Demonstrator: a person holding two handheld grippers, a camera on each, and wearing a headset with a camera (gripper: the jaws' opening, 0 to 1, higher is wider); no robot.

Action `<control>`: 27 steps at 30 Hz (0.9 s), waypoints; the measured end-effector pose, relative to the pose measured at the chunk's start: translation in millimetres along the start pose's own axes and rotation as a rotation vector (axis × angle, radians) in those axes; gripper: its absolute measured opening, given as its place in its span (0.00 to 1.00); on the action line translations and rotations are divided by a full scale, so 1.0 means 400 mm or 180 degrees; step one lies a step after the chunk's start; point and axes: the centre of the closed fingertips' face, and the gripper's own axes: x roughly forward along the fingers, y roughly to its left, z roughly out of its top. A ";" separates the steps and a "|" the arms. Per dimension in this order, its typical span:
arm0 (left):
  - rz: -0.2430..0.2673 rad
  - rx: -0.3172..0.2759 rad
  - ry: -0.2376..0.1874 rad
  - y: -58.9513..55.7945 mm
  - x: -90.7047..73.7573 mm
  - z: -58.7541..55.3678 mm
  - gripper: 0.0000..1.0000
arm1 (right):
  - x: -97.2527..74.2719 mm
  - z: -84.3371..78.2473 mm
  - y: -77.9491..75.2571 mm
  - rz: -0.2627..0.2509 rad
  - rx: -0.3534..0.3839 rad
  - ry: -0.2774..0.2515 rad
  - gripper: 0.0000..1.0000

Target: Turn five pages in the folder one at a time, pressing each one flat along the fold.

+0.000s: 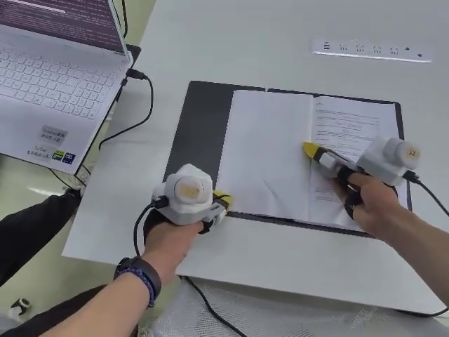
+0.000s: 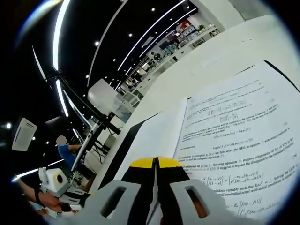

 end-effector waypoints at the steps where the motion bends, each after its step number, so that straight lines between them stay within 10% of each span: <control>1: 0.0002 0.0000 -0.0002 0.000 0.000 0.000 0.00 | 0.007 0.005 -0.002 0.0005 0.0021 -0.0010 0.00; 27: -0.0062 -0.0033 -0.0022 0.001 0.003 0.001 0.00 | 0.099 0.095 -0.056 -0.0119 0.0188 -0.0348 0.00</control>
